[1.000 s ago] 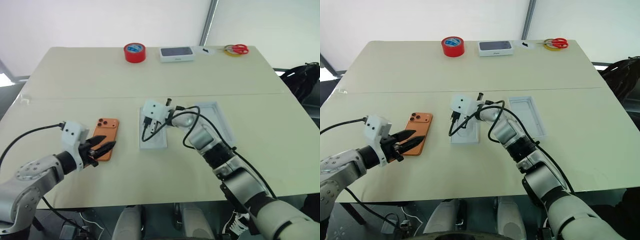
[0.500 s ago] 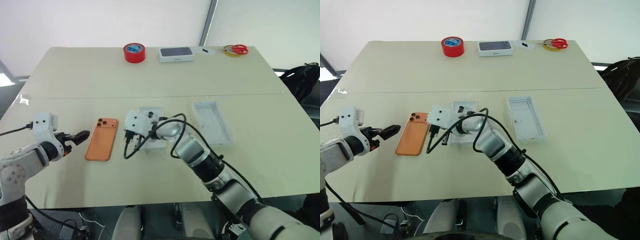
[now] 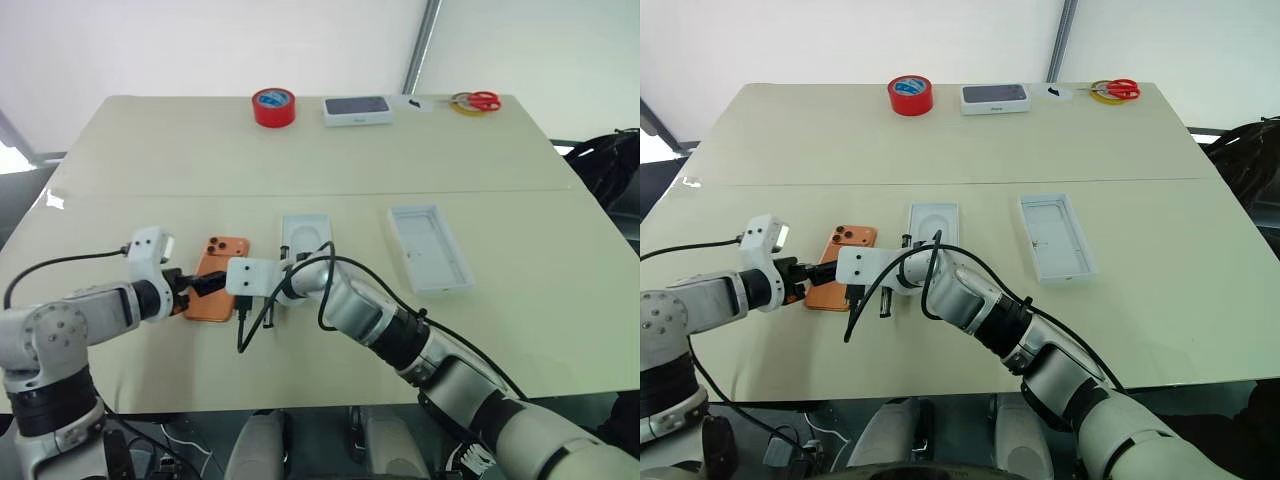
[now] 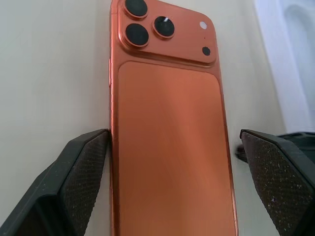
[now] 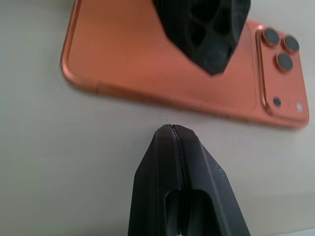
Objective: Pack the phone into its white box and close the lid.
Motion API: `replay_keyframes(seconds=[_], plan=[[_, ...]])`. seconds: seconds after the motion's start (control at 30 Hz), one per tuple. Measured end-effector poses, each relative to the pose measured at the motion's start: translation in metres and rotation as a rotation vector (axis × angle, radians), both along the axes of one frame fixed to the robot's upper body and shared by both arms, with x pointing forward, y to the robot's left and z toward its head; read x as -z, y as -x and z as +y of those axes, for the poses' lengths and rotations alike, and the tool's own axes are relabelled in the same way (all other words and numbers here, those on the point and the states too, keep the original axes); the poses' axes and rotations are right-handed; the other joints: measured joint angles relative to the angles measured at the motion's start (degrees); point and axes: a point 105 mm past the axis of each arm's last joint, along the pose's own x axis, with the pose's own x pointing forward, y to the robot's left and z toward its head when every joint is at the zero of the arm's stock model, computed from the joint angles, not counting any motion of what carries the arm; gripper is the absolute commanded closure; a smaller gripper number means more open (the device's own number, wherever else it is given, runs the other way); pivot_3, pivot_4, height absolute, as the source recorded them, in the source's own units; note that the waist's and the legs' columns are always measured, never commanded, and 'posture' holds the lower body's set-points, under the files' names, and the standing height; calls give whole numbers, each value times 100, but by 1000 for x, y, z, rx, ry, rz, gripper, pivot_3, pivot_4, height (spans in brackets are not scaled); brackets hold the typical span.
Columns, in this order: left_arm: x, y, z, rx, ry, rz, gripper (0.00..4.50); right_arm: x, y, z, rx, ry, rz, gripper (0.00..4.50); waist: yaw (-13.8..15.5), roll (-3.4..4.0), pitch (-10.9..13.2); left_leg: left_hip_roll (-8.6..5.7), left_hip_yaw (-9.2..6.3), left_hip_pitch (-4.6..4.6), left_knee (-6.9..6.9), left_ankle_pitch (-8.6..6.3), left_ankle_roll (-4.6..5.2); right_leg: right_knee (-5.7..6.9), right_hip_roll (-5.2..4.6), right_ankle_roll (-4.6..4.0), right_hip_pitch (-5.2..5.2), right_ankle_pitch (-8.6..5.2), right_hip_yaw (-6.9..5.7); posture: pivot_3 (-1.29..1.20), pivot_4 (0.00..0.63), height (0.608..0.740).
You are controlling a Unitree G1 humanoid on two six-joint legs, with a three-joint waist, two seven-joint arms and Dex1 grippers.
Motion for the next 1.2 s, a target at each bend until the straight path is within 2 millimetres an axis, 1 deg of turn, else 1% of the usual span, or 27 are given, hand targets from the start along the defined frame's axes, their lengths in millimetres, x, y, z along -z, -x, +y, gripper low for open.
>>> replay_keyframes(seconds=[0.1, 0.33, 0.47, 0.57, 0.73, 0.83, 1.0, 1.17, 1.2], plan=[[2, 1, -5, 0, 39, -2, 54, 1, -1, -3, 5, 6, -1, 4500, 0, 4, -4, -2, -2, 14, 0, -1, 1, -4, -1, -3, 16, -2, -2, 0, 150, 740], [3, 3, -9, -26, 136, -5, 54, 0, -7, -9, 25, 17, -18, 4500, 6, 3, -6, -2, -9, 25, 0, -1, 1, -6, -2, -6, 32, -4, -8, 0, 150, 740], [2, 6, -28, 52, 244, 17, 54, 0, -6, -8, 25, 15, -22, 4500, -4, 0, -8, -3, -9, 25, 0, -1, 2, -7, -2, -6, 33, -4, -9, 0, 150, 740], [2, 7, -32, 78, 283, 36, 54, 0, -6, -7, 22, 13, -24, 4500, -26, 0, -8, -1, -9, 25, -2, -1, 1, -5, 2, -4, 28, -3, -9, 0, 150, 740], [1, 6, -29, 69, 296, 49, 54, 1, -5, -7, 21, 8, -24, 4500, -30, 0, -8, -1, -9, 25, -2, -1, 2, -6, 2, -7, 28, -5, -10, 0, 150, 740], [1, 3, -23, 35, 315, 52, 54, 1, -5, -7, 20, 5, -26, 4500, -35, 0, -8, 0, -9, 25, -4, -1, 1, -6, 4, -13, 27, -9, -10, 0, 150, 740], [-1, -3, -6, -48, 344, 49, 54, 2, -4, -8, 18, 4, -31, 4500, -37, 0, -8, 0, -9, 24, -5, -1, 1, -8, 4, -13, 27, -8, -11, 0, 150, 740], [-2, -3, -5, -58, 347, 49, 54, 2, -4, -8, 18, 4, -32, 4500, -35, 0, -7, 0, -9, 24, -6, -2, 0, -8, 3, -12, 26, -8, -10, 0, 150, 740], [-2, -3, -5, -59, 346, 50, 541, 2, -4, -8, 18, 4, -33, 4500, -35, 0, -7, 0, -9, 24, -6, -2, 0, -8, 3, -12, 26, -8, -10, 0, 150, 740]])
